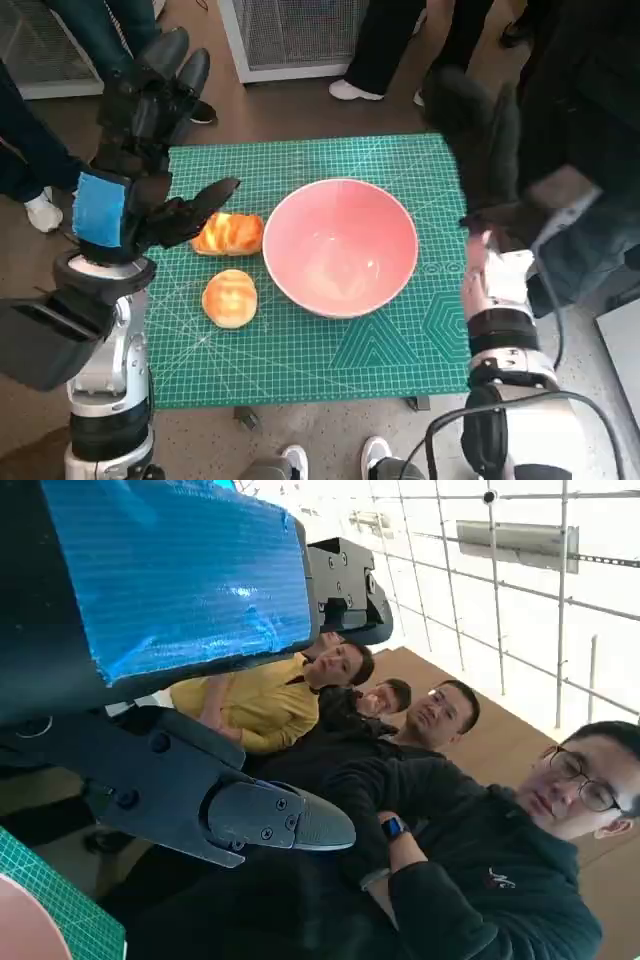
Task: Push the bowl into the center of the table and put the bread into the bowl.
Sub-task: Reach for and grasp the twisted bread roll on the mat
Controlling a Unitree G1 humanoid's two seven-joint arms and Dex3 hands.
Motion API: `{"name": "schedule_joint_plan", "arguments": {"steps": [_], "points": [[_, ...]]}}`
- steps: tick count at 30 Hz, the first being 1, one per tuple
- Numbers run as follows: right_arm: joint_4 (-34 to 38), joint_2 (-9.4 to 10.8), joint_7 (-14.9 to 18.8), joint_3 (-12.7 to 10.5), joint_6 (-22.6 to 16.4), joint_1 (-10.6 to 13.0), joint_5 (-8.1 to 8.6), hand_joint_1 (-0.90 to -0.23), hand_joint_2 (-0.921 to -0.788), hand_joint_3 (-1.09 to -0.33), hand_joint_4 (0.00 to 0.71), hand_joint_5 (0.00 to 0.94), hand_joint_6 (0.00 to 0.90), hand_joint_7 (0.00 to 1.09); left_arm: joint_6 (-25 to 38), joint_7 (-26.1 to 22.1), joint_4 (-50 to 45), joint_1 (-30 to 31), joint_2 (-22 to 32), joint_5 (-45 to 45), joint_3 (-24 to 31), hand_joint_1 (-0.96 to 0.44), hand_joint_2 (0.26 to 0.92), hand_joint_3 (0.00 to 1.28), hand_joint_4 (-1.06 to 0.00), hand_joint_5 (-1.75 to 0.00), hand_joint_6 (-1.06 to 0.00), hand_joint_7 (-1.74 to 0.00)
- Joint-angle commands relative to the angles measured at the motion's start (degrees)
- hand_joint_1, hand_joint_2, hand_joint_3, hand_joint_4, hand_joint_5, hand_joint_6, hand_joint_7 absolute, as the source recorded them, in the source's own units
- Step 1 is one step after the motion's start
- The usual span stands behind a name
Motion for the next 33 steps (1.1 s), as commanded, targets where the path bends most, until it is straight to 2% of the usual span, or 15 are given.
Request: {"name": "schedule_joint_plan", "arguments": {"steps": [1,5,9,14,18,29,33], "points": [[-8.47,0.05,4.0,1.28,-0.32,2.41,2.97,-0.616,-0.921,-0.803,0.323,0.006,0.321,0.26,-0.32,0.17,-0.22,-0.89,-0.02,-0.55,0.13,-0.42,0.921,0.2,-0.26,0.0,-0.08,-0.5],[-16.18,0.21,6.24,2.47,1.04,4.46,5.62,-0.628,-0.921,-0.792,0.335,0.01,0.323,0.27,-0.47,-0.14,-0.03,-1.21,0.12,-0.94,0.21,-0.42,0.921,0.2,-0.26,0.0,-0.08,-0.49],[-23.54,0.63,9.21,3.56,3.25,6.45,9.59,-0.638,-0.921,-0.769,0.336,0.009,0.324,0.27,-0.69,-0.4,0.01,-1.55,0.36,-1.15,0.33,-0.42,0.921,0.2,-0.26,0.0,-0.08,-0.49],[-28.45,0.9,10.6,4.56,5.03,8.13,11.9,-0.666,-0.921,-0.734,0.335,0.006,0.322,0.28,-0.83,-0.7,0.18,-1.94,0.44,-1.42,0.4,-0.43,0.921,0.2,-0.26,0.0,-0.09,-0.48],[-30.75,0.9,10.31,5.1,6.44,9.13,12.36,-0.685,-0.921,-0.714,0.336,0.006,0.32,0.29,-0.86,-0.82,0.23,-2.19,0.42,-1.52,0.27,-0.43,0.921,0.2,-0.26,0.0,-0.09,-0.48],[-34.09,0.57,7.31,6.07,8.33,11.08,10.69,-0.658,-0.921,-0.709,0.338,0.005,0.314,0.3,-0.87,-1.89,0.18,-2.79,1.43,-2.22,0.59,-0.42,0.921,0.2,-0.26,0.0,-0.1,-0.46],[-34.49,0.57,6.93,6.28,8.46,11.42,10.57,-0.658,-0.921,-0.712,0.338,0.004,0.312,0.3,0.62,-2.98,-0.66,-3.22,3.3,-2.34,1.15,-0.36,0.921,0.13,-0.25,0.0,-0.11,-0.43]]}}
